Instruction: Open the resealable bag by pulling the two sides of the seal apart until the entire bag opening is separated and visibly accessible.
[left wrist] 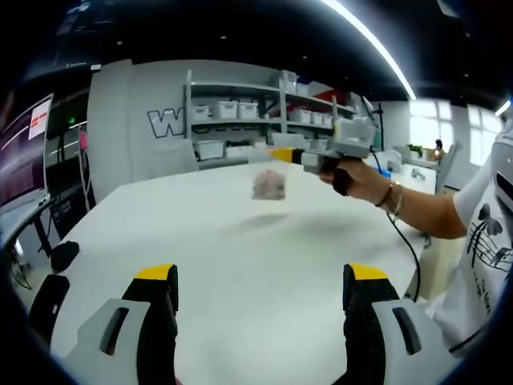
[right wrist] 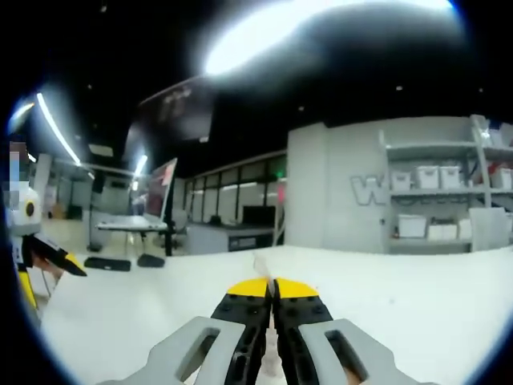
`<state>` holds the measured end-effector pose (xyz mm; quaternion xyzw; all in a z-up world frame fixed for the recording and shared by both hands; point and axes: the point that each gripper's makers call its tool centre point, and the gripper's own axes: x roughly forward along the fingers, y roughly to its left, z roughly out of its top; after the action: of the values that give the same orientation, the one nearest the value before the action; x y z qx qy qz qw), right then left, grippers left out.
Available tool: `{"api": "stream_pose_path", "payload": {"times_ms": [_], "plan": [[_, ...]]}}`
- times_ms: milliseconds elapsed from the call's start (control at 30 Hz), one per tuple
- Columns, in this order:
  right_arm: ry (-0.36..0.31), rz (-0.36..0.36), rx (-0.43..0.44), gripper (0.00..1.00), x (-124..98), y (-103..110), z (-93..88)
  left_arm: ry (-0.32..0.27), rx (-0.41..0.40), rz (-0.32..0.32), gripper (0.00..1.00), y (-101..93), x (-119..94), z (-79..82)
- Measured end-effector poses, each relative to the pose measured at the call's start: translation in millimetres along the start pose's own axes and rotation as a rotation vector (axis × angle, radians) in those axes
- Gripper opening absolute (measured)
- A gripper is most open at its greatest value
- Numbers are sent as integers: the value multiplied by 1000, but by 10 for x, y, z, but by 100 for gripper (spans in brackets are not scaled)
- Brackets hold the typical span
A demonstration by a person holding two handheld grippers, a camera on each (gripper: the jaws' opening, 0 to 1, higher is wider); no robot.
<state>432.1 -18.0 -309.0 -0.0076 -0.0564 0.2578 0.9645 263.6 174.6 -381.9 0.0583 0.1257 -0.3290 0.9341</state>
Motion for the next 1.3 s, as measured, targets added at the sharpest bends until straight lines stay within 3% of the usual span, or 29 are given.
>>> {"api": "stream_pose_path", "payload": {"times_ms": [1300], "plan": [[-14, 19, 41, 0, -426, 190, 133, 7, -13, -15, 83, 2, 58, -15]]}}
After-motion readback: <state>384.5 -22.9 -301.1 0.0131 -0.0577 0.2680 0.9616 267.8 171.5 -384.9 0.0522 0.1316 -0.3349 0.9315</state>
